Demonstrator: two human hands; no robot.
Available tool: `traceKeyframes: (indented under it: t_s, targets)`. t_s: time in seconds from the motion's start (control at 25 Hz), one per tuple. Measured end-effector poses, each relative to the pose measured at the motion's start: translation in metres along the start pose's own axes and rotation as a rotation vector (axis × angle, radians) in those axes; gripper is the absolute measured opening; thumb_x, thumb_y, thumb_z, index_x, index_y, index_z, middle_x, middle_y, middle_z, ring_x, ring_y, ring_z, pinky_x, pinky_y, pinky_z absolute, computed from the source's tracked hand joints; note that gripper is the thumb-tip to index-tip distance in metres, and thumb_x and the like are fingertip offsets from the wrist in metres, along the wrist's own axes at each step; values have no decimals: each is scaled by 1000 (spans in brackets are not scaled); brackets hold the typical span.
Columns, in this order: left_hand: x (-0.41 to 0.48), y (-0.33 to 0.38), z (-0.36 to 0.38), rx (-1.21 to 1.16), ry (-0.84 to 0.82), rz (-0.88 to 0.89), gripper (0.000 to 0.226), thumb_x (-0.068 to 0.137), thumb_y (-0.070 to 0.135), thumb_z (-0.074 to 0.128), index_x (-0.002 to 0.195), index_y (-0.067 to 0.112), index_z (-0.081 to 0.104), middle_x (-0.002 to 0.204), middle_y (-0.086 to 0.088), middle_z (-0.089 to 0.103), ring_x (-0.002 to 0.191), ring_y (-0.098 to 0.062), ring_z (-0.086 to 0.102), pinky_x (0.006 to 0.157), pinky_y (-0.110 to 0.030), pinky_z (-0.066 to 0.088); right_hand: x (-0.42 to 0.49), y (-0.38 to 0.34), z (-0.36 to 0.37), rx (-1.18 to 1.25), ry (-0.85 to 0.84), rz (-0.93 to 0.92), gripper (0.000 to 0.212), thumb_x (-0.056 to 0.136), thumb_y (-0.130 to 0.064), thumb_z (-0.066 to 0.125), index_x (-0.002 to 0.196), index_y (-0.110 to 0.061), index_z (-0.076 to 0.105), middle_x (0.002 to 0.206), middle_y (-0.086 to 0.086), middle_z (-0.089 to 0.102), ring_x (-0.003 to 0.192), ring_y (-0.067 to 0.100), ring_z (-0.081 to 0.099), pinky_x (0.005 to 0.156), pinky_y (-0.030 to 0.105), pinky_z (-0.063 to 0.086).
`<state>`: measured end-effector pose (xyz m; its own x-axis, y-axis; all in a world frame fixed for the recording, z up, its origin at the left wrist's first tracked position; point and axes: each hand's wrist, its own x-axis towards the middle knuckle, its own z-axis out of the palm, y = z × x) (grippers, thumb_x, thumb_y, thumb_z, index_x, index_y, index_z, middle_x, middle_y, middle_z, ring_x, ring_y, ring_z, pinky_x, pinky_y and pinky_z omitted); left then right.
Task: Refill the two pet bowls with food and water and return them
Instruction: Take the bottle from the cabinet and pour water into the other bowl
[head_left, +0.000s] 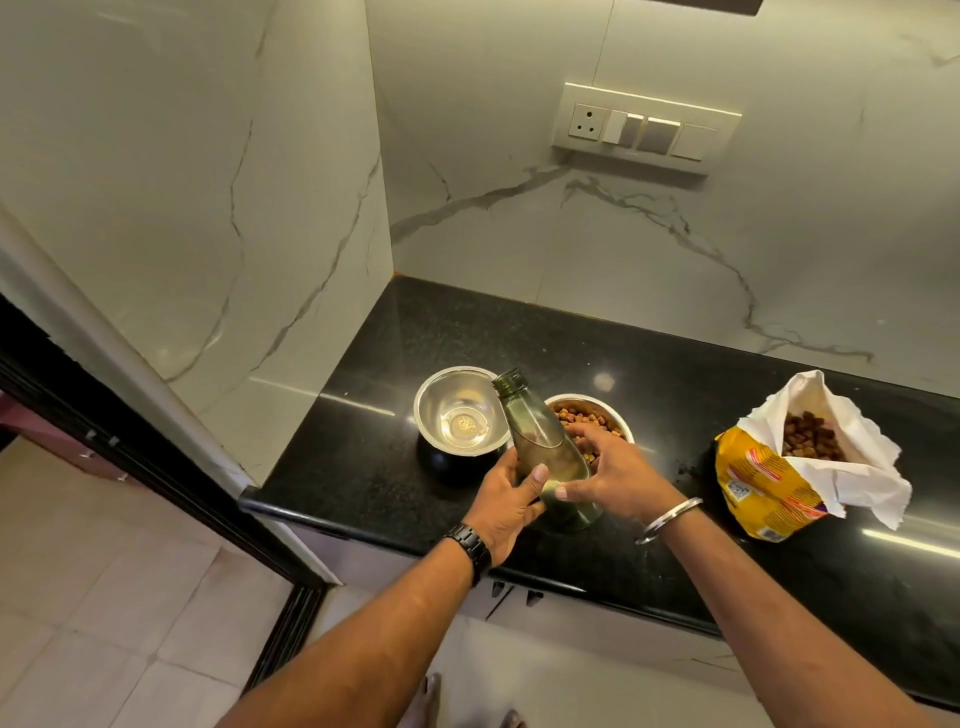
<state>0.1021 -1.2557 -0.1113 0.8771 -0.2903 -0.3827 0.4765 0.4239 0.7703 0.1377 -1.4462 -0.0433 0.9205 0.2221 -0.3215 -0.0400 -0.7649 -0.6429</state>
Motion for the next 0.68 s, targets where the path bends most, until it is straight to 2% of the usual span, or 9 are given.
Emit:
traceKeyframes:
  t_s: [0.08,0.16,0.32,0.4,0.48,0.6,0.68]
  targets:
    - [1,0,-2,-52,-3,-33,52,103,19,69,151,30,53,148,0,67,137,-25,63,100,-44,57,4,-2,-1,-19,-24,23,98,74,-36,97,157,-30,46,134,-10,59,126,17,59,98,32,50]
    - [3,-1,-3,-98,-5,-56,50,104,17,67,150,30,54,147,-2,68,137,-25,62,96,-42,57,6,-5,-1,-41,-45,35,95,74,-36,97,155,-34,48,130,-12,58,123,17,59,94,31,48]
    - [6,-6,-8,-161,4,-99,49,106,15,63,153,26,52,147,-7,67,139,-30,60,103,-50,54,10,-13,-2,-74,-64,61,91,72,-36,96,151,-36,51,138,-6,61,127,20,58,106,42,53]
    - [7,-8,-10,-197,15,-113,48,106,15,62,152,24,52,147,-8,68,137,-31,62,100,-49,58,11,-16,-2,-102,-73,63,91,72,-37,96,151,-34,52,139,-3,63,128,22,59,109,47,54]
    - [8,-11,-11,-224,19,-116,48,106,16,62,152,22,52,147,-11,68,137,-33,63,97,-49,61,12,-19,-4,-145,-91,63,92,72,-38,95,153,-30,51,140,-2,63,129,22,58,110,48,53]
    - [8,-14,-11,-242,25,-128,49,105,17,63,153,20,51,146,-13,68,137,-35,63,109,-57,55,13,-23,-6,-191,-111,72,91,74,-38,94,154,-28,51,137,-2,63,127,22,59,108,45,53]
    - [7,-15,-11,-256,24,-137,48,105,18,63,152,20,52,145,-14,69,136,-37,63,111,-59,52,12,-26,-6,-207,-118,72,90,75,-38,94,153,-27,51,136,-1,63,126,23,60,107,46,54]
